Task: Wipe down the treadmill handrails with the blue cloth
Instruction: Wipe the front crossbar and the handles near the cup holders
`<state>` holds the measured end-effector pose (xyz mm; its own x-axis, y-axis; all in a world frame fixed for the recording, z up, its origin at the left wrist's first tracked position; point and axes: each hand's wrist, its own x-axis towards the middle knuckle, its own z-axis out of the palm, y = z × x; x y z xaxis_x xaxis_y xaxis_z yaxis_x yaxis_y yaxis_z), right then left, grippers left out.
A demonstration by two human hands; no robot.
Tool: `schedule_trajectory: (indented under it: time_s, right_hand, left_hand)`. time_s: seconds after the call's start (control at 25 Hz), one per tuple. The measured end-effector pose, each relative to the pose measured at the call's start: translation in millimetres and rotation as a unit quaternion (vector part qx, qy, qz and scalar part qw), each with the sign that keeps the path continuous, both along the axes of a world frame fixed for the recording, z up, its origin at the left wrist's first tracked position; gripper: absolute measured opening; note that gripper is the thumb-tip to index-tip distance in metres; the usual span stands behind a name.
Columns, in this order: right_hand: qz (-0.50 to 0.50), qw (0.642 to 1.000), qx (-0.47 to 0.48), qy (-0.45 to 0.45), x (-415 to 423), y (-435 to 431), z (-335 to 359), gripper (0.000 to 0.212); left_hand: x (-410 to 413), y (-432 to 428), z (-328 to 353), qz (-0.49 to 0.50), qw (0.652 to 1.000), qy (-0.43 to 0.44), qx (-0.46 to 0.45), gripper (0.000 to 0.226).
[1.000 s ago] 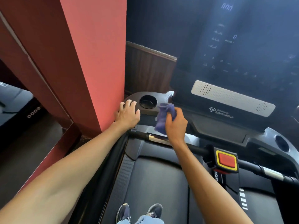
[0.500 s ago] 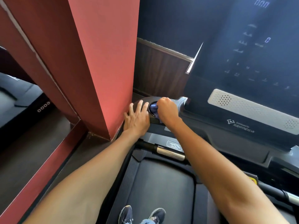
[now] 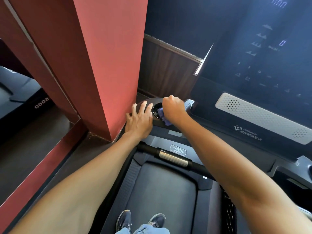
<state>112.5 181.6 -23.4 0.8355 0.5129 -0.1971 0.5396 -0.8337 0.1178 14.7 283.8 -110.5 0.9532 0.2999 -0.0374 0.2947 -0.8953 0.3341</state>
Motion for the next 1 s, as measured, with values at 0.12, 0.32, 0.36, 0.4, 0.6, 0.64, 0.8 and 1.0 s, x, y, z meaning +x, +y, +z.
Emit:
schedule_trajectory:
  time_s: [0.12,0.32,0.36,0.4,0.6,0.64,0.8,1.0]
  right_hand:
    - [-0.052,0.994,0.094,-0.032,-4.5,3.3,-21.9,0.014]
    - [-0.078,0.967,0.241,0.032,-10.5,1.2,-41.4,0.028]
    - [-0.039,0.968,0.243,0.045,-18.3,-4.2,-42.2,0.027]
    - [0.005,0.971,0.233,0.06,-25.4,-10.4,-43.7,0.025]
    - [0.162,0.976,0.101,0.101,-2.1,-33.3,-12.5,0.03]
    - [0.191,0.977,0.048,0.084,3.8,-34.6,-6.3,0.029]
    - [0.149,0.988,0.035,-0.029,-2.4,-16.2,-8.5,0.023]
    - [-0.034,0.976,0.216,0.006,-4.6,-0.3,-43.3,0.022]
  left_hand:
    - [-0.6,-1.5,0.6,0.001,1.0,-0.004,0.005,0.049]
    - [-0.3,-3.9,0.5,0.011,1.0,0.001,0.014,0.049]
    - [-0.2,-3.5,-0.2,0.009,1.0,-0.001,0.015,0.049]
    - [0.0,-3.5,-0.8,0.006,1.0,-0.002,0.017,0.049]
    - [1.0,-2.9,0.2,0.01,1.0,0.001,0.004,0.049]
    - [1.0,-2.7,0.2,0.01,1.0,0.0,0.002,0.049]
    - [-2.5,-1.8,1.2,-0.002,1.0,-0.006,0.021,0.05]
    - [-0.7,-2.9,-2.9,0.005,0.999,-0.008,0.031,0.05]
